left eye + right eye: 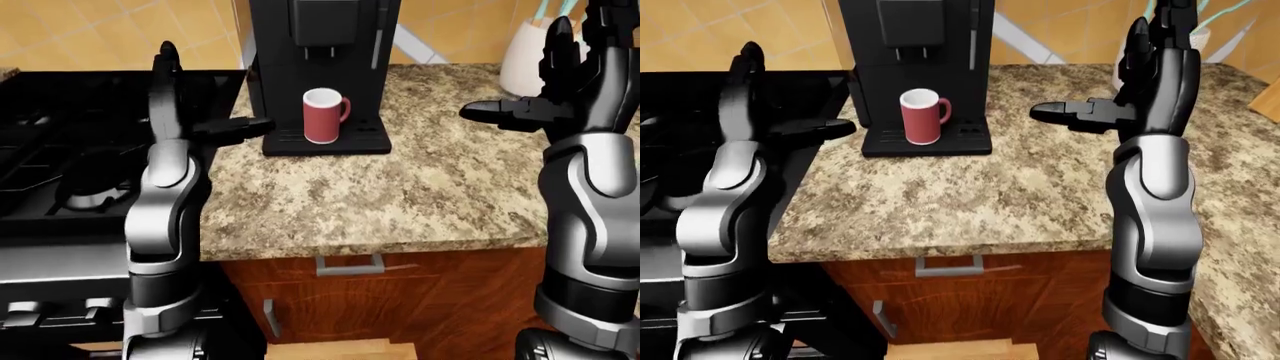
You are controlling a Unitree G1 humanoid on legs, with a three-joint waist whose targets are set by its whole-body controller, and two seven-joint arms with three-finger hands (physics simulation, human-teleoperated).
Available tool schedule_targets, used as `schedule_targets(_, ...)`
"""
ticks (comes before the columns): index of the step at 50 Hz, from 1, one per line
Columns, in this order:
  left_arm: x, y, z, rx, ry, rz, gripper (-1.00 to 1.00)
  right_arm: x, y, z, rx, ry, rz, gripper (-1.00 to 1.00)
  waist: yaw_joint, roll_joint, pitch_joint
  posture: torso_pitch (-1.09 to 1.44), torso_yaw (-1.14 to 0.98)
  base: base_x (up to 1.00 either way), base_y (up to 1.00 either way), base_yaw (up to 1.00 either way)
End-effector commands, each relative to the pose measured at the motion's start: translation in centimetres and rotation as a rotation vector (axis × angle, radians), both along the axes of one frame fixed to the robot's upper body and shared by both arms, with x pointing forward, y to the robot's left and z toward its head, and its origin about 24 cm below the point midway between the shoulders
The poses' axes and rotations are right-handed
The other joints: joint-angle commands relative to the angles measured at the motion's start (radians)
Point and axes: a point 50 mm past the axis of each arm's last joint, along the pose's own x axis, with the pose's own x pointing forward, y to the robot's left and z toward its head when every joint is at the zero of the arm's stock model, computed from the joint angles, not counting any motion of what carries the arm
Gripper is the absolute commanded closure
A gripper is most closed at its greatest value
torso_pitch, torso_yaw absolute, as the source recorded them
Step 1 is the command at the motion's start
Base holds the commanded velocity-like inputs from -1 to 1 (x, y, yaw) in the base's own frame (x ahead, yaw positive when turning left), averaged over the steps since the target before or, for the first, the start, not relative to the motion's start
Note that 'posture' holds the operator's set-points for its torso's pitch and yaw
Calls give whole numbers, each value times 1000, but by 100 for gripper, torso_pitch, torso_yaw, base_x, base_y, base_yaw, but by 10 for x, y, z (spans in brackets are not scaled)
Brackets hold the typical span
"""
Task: Pick the mug from under the coffee machine dispenser and place it on the counter.
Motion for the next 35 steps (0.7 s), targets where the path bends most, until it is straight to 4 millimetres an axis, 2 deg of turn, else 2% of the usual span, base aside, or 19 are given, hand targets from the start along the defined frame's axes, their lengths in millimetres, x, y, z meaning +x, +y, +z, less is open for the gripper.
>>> schedule_targets(1, -1, -4, 21, -3, -98, 6, -100, -8, 1, 17, -19, -88, -1, -100, 0, -2, -26, 0, 0, 0, 0, 0)
schedule_targets(14, 16, -39, 9, -24, -50, 29, -100, -8, 0, 17, -13, -86, -3, -100, -6, -4, -37, 0, 0, 0, 0, 0)
schedule_targets(20, 21, -57, 10, -25, -57, 38, -100, -7, -1, 17, -12, -84, -6, -100, -6, -9, -41, 0, 0, 0, 0, 0)
schedule_targets(24, 27, -63, 8, -69, -57, 51, -100, -7, -2, 17, -11, -84, -8, -100, -4, -12, -43, 0, 0, 0, 0, 0)
schedule_targets(35, 22, -92, -8, -103, -41, 30, -100, -6, -3, 17, -12, -85, -14, -100, -3, -16, -45, 0, 0, 0, 0, 0)
